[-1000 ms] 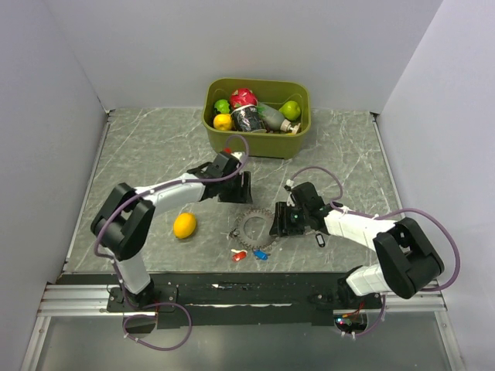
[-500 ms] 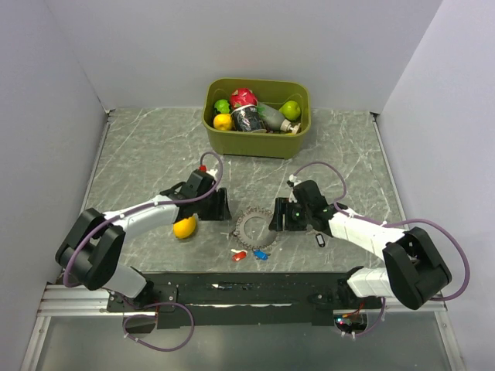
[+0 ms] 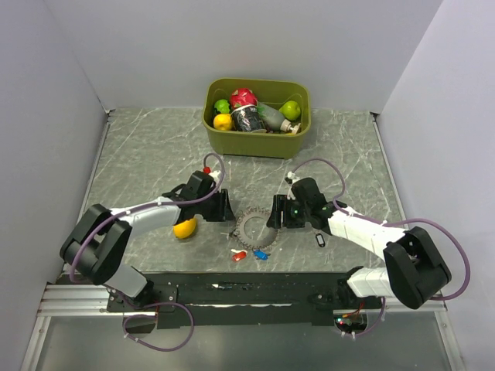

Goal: Put the keys on the keyring

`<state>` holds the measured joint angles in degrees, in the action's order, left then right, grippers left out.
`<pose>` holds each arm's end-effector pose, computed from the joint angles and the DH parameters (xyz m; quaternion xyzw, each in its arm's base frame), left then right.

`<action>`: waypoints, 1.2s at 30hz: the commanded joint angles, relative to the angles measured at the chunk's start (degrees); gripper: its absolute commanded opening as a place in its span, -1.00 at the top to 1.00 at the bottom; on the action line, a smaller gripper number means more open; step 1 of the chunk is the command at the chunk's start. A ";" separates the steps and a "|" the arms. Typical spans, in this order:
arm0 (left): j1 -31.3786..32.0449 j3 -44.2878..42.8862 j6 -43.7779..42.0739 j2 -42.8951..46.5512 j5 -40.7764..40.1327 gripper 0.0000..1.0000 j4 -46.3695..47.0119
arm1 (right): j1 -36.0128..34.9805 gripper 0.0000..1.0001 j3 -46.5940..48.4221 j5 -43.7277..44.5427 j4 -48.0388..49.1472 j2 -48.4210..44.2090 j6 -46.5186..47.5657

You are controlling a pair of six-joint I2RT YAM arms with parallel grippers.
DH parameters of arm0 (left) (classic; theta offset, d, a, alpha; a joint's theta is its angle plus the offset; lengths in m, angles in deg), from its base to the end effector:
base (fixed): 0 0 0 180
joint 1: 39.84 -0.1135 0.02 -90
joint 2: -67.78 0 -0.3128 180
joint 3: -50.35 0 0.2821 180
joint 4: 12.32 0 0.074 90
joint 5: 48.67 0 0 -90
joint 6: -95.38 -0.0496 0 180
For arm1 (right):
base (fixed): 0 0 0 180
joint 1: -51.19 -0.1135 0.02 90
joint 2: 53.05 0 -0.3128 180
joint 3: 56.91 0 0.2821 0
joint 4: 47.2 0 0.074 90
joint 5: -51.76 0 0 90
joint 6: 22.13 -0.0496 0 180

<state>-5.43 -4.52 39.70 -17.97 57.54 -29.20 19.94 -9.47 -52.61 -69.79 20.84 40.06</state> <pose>0.2568 -0.1927 0.1906 0.0515 0.9235 -0.3099 0.2202 0.2208 0.1484 0.1962 -0.0716 0.9277 0.2730 0.2443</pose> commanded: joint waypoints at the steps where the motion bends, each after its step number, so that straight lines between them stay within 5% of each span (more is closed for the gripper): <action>1: -0.14 0.58 0.48 -1.87 3.04 0.18 3.72 | -0.48 -0.39 2.02 0.84 0.72 0.12 0.04; 36: 0.48 3.48 0.48 -0.21 7.09 0.59 9.44 | -0.66 -0.39 3.07 1.98 0.02 -0.41 0.39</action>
<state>-5.26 -1.20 39.73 -21.73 63.60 -22.25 19.85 -8.95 -51.98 -70.09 21.45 40.08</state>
